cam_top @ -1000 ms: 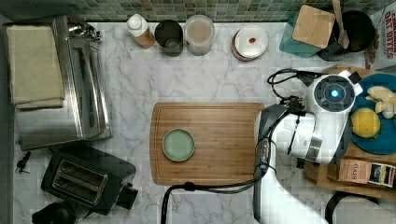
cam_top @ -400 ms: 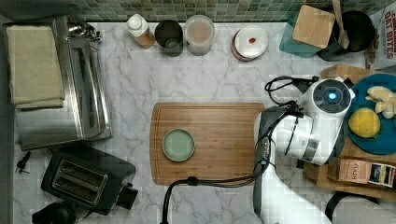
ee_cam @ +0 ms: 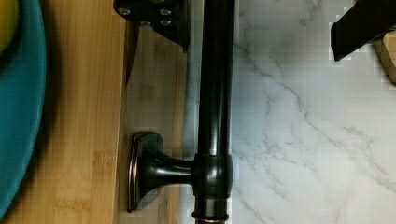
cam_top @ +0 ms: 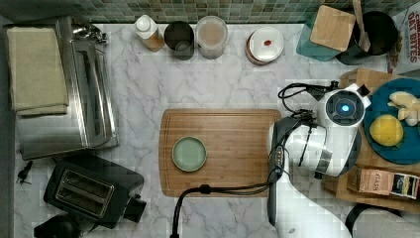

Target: Open the drawer.

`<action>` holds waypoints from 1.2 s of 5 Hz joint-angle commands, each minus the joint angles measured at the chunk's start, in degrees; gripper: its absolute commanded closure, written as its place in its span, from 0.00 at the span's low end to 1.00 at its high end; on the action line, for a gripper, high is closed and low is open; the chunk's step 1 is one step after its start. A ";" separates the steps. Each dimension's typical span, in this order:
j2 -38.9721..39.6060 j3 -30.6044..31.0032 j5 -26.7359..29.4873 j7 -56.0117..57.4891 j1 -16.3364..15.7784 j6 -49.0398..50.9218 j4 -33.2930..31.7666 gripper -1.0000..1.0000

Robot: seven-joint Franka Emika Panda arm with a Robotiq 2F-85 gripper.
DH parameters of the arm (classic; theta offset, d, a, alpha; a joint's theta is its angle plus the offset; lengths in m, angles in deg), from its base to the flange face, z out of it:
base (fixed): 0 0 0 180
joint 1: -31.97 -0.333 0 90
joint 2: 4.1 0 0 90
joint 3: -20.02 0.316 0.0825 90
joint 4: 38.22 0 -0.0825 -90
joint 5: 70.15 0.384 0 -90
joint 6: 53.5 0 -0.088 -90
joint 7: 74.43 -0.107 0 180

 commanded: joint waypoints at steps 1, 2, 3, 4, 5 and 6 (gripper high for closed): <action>3.09 -0.72 5.01 4.15 5.73 -4.19 -1.60 0.00; 5.99 0.34 6.42 7.31 7.23 -4.49 0.93 0.00; 7.22 2.05 9.41 7.74 7.47 -4.90 1.06 0.00; 7.03 3.22 10.65 5.03 6.43 -4.52 0.51 0.00; 6.92 3.08 10.34 4.83 4.90 -3.88 0.66 0.00; 4.29 2.55 8.01 1.42 1.80 0.90 0.76 0.00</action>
